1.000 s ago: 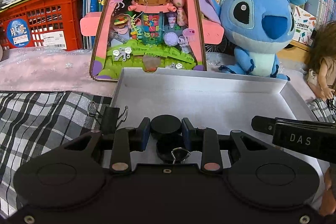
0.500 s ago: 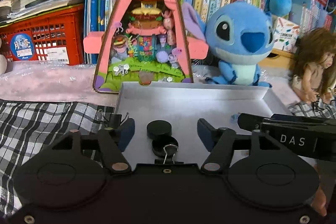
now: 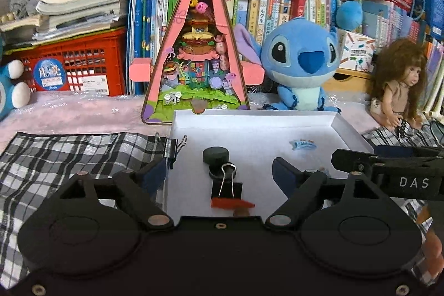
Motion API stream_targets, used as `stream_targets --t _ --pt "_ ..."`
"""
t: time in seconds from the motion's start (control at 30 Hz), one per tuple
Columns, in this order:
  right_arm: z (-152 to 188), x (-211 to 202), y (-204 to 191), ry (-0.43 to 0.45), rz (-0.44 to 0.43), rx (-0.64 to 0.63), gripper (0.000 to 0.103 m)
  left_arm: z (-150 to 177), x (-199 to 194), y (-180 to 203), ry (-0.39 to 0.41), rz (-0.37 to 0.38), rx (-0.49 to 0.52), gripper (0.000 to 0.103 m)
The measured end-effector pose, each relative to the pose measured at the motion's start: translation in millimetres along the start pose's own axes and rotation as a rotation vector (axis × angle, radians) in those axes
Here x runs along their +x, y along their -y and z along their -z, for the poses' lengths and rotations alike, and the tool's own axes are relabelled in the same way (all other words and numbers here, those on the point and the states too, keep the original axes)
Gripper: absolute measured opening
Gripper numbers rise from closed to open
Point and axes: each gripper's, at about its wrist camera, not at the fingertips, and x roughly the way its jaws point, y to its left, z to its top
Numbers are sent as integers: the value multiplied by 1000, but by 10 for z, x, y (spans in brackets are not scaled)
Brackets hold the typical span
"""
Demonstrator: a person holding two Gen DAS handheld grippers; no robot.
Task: Organize rigid objects
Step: 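Withdraw both open tools from the box back over the plaid cloth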
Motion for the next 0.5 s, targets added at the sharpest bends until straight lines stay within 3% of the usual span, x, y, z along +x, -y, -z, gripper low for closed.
stream_targets --t 0.27,0.5 --pt "150 -259 -50 8 -39 -12 96 195 -313 68 17 14 34 83" --pt "292 -464 -118 23 -77 -27 98 387 -528 33 9 33 4 84"
